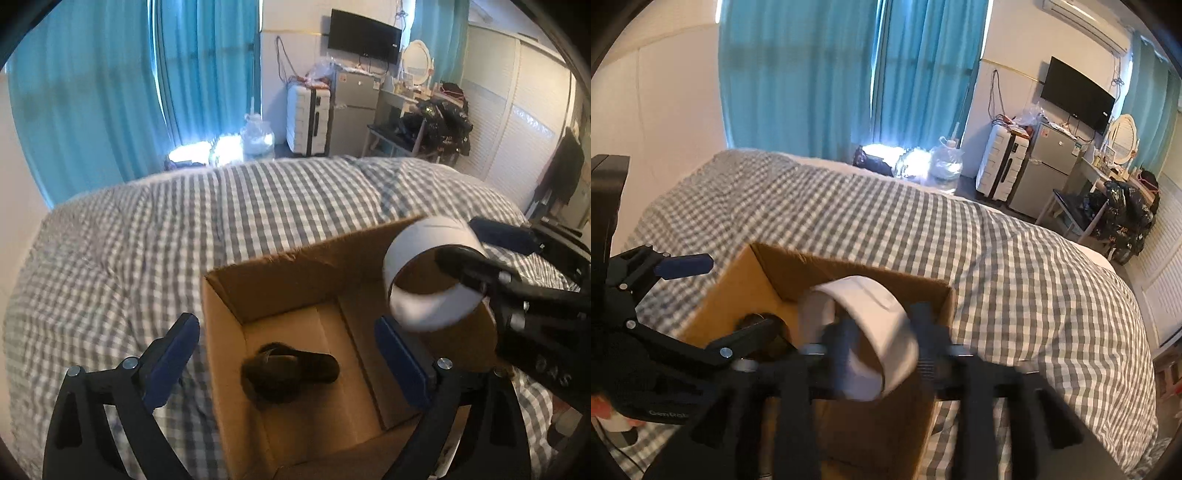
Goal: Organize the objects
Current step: 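Open both tools to drop the hair dryer and tape roll into the box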
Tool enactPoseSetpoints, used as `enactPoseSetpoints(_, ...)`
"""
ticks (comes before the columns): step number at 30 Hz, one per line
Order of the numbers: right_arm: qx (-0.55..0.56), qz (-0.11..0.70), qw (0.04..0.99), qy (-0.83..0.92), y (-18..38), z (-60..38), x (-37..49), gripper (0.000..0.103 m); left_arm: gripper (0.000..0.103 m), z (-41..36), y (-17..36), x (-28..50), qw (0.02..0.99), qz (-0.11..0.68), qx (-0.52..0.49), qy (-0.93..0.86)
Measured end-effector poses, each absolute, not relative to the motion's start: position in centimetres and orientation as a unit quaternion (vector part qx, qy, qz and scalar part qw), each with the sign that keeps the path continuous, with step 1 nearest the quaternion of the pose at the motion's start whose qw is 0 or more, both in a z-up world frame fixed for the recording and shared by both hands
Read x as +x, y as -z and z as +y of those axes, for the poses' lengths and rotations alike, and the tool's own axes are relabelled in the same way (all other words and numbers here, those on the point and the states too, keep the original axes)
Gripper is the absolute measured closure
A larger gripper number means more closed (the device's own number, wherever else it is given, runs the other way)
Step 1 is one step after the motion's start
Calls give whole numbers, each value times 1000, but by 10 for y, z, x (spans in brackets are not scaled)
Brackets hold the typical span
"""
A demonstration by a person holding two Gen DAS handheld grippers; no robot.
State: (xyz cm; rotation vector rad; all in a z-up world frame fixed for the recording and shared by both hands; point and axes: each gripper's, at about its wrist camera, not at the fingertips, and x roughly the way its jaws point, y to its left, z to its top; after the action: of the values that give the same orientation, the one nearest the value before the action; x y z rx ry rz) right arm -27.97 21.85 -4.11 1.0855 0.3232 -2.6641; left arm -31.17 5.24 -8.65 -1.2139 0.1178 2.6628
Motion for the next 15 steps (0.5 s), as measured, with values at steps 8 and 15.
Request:
enactPoseSetpoints(8, 339, 95, 118, 928, -17, 226, -229, 35, 4, 40, 35, -264, 89, 42, -390, -915)
enactPoseSetpoints(15, 306, 105, 113, 940, -72, 235, -161, 31, 2, 21, -9, -209, 54, 39, -374, -925)
